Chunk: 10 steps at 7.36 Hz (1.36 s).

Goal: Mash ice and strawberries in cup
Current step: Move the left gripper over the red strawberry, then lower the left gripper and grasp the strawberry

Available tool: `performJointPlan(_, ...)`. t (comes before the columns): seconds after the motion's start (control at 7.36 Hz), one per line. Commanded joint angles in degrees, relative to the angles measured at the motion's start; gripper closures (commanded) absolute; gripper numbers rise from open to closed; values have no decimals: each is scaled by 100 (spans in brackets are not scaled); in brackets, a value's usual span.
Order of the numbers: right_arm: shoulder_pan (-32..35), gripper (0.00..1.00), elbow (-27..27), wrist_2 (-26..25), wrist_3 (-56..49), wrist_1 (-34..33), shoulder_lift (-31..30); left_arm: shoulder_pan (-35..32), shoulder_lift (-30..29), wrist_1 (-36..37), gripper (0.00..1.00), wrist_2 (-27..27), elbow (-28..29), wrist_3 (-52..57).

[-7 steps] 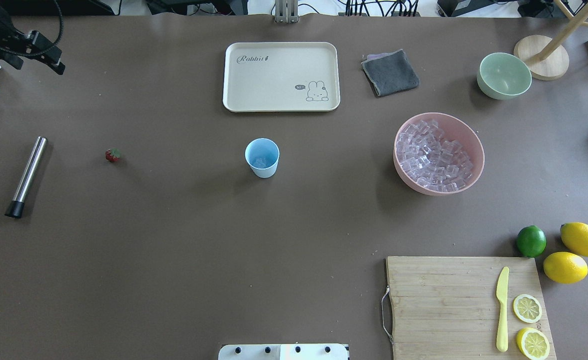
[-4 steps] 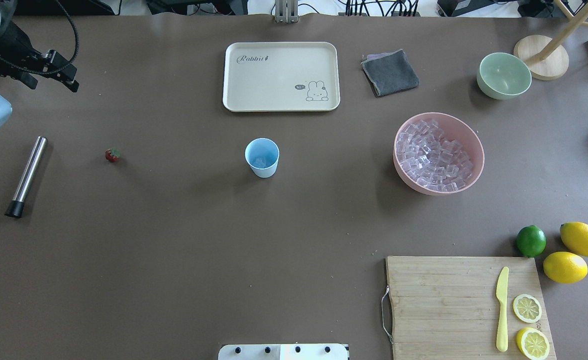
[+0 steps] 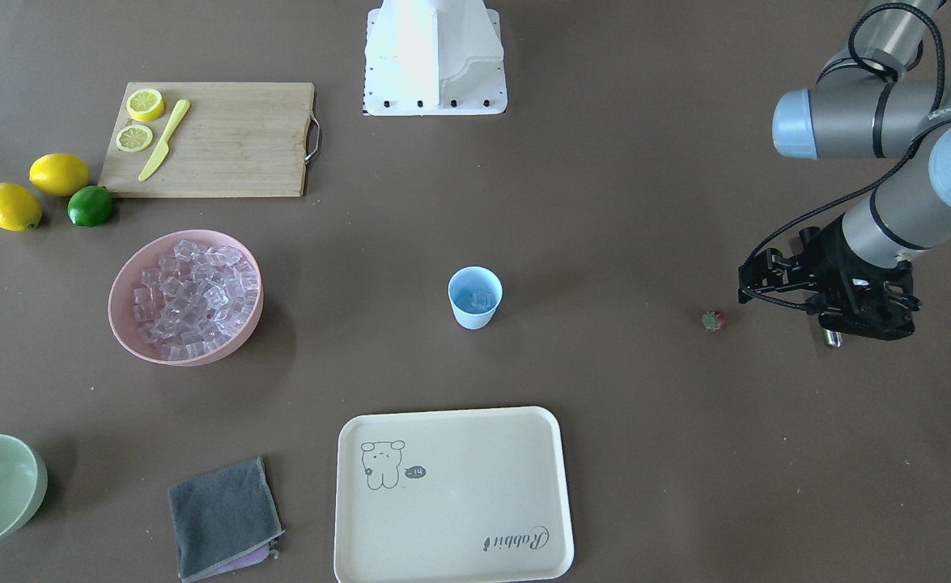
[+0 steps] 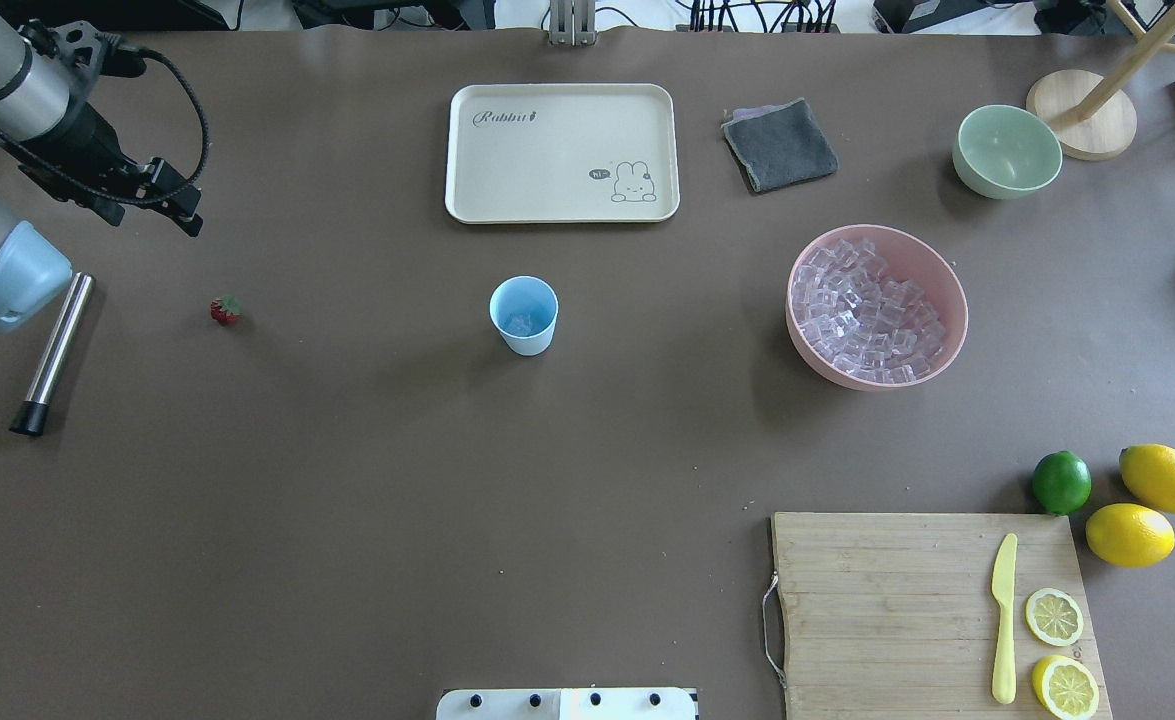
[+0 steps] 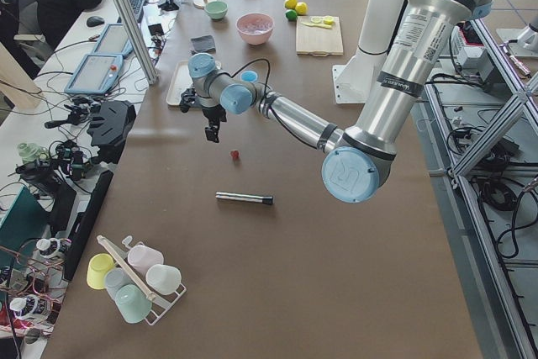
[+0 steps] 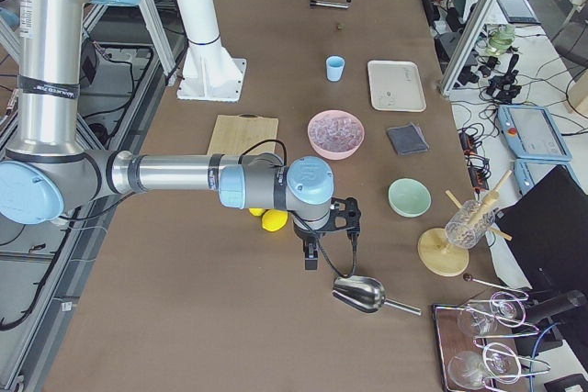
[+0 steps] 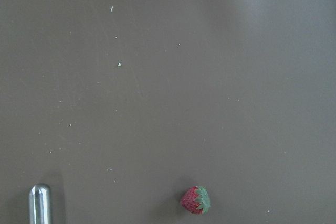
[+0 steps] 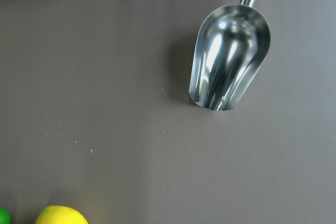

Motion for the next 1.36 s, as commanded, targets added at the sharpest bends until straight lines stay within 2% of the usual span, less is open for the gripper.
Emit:
performJointPlan(0.0, -6, 0, -62, -128, -26, 46, 45, 363, 0, -256, 2, 235, 91, 33)
performJointPlan(0.27, -6, 0, -18, -172, -27, 38, 45, 460, 8, -737, 1, 411, 607, 7)
performJointPlan(0.41, -6, 0, 0, -172, -35, 47, 37, 460, 8, -1045, 1, 734, 801, -28)
performJointPlan(0.54, -6, 0, 0, -164, -35, 47, 11, 469, 17, -1118, 1, 781, 899, -20)
performJointPlan(0.68, -6, 0, 35, -129, -35, 47, -24, 504, -18, -1171, 1, 790, 908, -690)
performJointPlan(0.81, 3, 0, 26, -146, -61, 47, -51, 783, 17, -1624, 1, 930, 935, -1384)
performJointPlan(0.95, 3, 0, 35, -146, -62, 47, -51, 925, 0, -1741, 1, 1148, 987, -1739)
performJointPlan(1.22, 3, 0, 44, -164, -62, 47, -51, 1014, 244, -1838, 5, 1212, 971, -1760)
